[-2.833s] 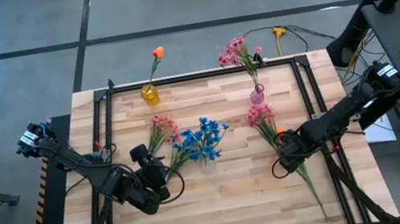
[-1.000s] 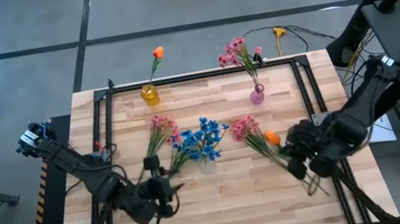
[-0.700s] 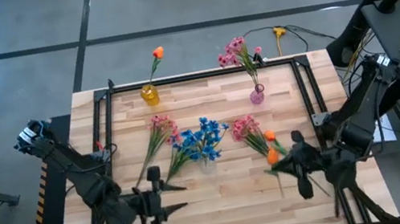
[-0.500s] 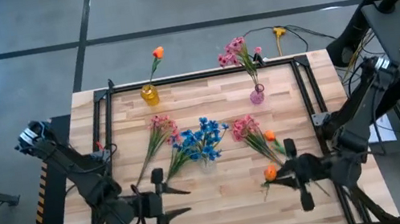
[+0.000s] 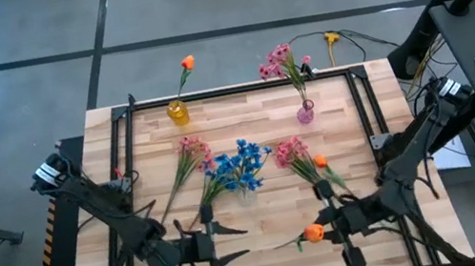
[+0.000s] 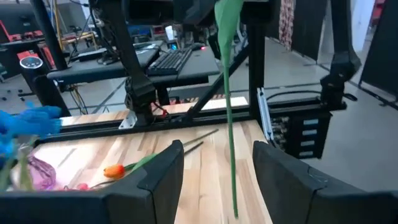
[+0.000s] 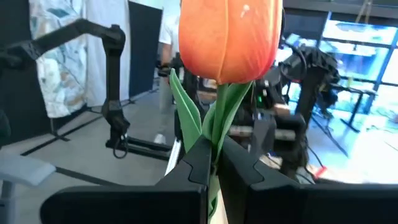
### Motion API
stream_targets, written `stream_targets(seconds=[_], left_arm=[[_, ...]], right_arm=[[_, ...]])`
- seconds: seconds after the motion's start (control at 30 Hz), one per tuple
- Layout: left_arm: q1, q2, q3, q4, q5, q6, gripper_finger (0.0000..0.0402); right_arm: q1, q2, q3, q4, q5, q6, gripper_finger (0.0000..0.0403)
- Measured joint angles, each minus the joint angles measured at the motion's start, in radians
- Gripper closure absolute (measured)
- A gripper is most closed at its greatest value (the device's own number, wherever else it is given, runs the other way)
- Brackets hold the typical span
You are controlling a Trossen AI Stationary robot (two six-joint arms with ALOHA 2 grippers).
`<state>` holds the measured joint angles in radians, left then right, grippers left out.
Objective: Sort flowers into vase by color
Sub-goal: Put the right orange tulip into the yellow vase
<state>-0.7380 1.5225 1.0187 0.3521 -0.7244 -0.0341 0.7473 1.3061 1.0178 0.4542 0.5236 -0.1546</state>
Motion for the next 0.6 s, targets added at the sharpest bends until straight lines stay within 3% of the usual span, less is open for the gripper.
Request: stream_targets(seconds=[0.23,0.6], left_arm=[[0.012,0.067,0.000,0.100,0.003,0.000,0.0211],[0.020,0.129,0.024,0.160,0.035,0.009,0.0184]], right_arm=[[-0.076,0.094,0.098,-0.008,-0.156,-0.046,0.0390],[-0.116,0.220,0.313,-0.182,-0.161,-0.134,0.0390]])
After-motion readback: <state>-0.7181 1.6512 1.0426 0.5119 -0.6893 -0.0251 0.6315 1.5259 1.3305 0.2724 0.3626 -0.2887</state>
